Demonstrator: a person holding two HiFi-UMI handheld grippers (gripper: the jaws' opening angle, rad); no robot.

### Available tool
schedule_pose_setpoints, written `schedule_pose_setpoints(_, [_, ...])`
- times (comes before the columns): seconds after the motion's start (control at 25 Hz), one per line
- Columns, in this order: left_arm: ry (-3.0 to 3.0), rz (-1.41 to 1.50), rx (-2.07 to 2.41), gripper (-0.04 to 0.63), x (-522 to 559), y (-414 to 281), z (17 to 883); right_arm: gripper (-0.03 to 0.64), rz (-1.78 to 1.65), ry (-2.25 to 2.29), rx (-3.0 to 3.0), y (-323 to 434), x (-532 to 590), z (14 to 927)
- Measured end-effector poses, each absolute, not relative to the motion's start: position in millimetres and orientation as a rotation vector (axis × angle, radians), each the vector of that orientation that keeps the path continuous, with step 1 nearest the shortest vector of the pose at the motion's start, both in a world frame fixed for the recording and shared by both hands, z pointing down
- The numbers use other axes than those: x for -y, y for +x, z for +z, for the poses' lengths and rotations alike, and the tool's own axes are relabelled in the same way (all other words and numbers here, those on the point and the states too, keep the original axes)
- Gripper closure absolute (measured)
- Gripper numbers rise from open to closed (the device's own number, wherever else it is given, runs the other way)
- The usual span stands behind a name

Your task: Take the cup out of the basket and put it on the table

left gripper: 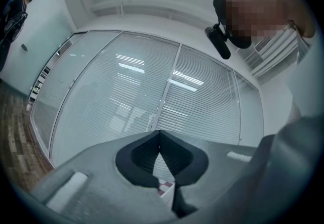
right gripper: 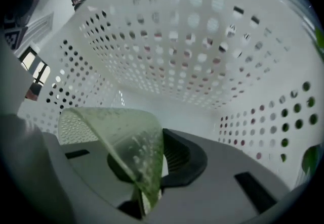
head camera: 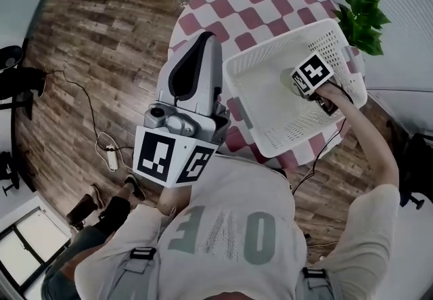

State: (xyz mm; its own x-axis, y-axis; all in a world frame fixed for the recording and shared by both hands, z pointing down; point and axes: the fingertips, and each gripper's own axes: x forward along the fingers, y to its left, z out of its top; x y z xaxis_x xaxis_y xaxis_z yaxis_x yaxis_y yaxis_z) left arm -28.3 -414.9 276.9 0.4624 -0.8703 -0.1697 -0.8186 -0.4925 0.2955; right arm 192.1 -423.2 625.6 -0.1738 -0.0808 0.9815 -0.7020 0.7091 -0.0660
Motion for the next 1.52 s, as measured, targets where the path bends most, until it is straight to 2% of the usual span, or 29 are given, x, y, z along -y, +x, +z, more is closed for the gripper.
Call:
schedule_pose_setpoints(0.2, [2.59, -0.458, 1.473, 0.591, 406, -20, 261, 0.574, 0.512, 0.817, 1.898, 161, 442, 540])
schedule_pose_setpoints(0.56, [2.691, -0.471, 1.411, 0.591, 388, 3, 237, 0.575, 0.11, 1.025, 2.278, 108, 422, 365])
schedule_pose_setpoints(0.88, [2.798, -0.449, 1.425, 0.591, 377, 18, 217, 0.575, -0.248, 1.391, 2.63, 106, 375, 222])
schedule_pose_setpoints(1.16, [2.847, -0.444, 1.365, 0.591, 368, 33, 211, 0.575, -0.392, 1.827, 2.637, 136, 330, 195])
schedule_pose_setpoints(1.52, [2.897, -0.452, 1.287, 0.591, 354, 51, 208, 0.575, -0.135, 2.177, 2.555, 180, 307, 216])
